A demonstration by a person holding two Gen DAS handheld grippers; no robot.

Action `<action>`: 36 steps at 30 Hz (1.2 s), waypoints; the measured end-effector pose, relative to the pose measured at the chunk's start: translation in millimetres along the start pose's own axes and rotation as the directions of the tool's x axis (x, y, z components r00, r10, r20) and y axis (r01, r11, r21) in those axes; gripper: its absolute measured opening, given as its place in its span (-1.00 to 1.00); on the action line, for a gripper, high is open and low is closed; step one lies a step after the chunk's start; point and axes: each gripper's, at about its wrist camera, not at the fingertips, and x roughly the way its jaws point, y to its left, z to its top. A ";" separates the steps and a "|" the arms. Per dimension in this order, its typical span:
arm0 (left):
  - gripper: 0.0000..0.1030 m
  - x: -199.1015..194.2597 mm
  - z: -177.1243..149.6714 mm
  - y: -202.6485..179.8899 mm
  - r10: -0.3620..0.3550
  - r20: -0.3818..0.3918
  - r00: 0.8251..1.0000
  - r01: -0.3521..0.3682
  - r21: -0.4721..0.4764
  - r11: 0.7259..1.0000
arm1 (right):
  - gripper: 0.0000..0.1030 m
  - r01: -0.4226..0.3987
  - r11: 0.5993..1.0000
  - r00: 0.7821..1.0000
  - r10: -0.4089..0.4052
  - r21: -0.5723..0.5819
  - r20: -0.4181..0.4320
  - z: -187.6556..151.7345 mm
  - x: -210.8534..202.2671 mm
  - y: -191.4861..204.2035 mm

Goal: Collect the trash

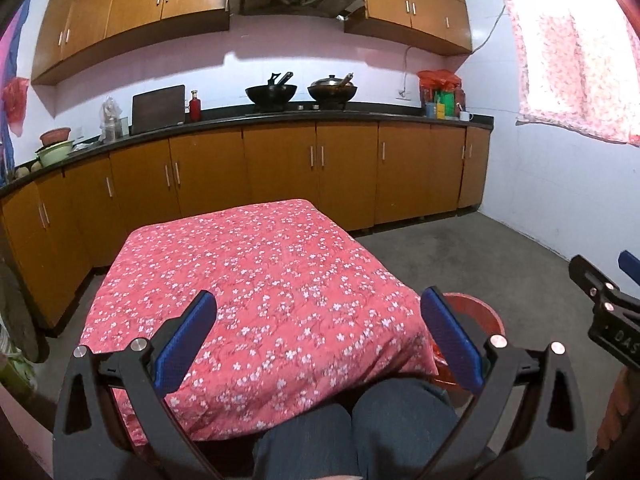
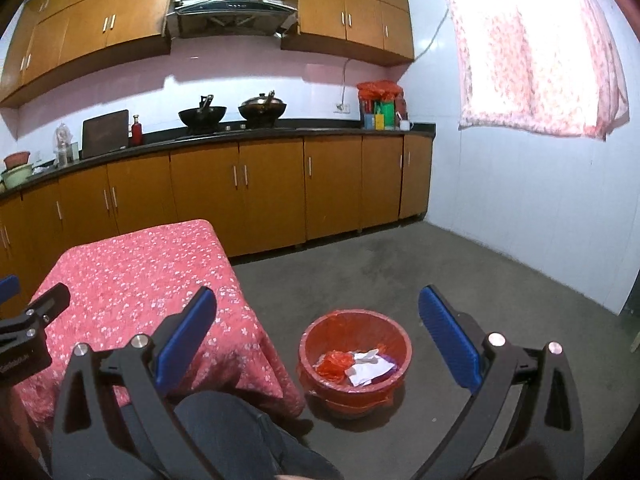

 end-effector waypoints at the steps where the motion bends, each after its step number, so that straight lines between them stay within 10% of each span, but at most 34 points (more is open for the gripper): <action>1: 0.96 -2.8 -2.0 1.2 -0.002 0.004 1.000 0.002 0.000 1.000 | 0.92 0.002 1.000 1.000 -0.002 -0.004 0.011 -0.4 -4.7 2.0; 36: 0.96 -27.3 -17.3 19.3 -0.015 0.041 0.999 0.016 -0.030 0.999 | 0.92 -0.029 0.999 0.999 0.030 -0.021 0.030 -8.3 -27.5 15.6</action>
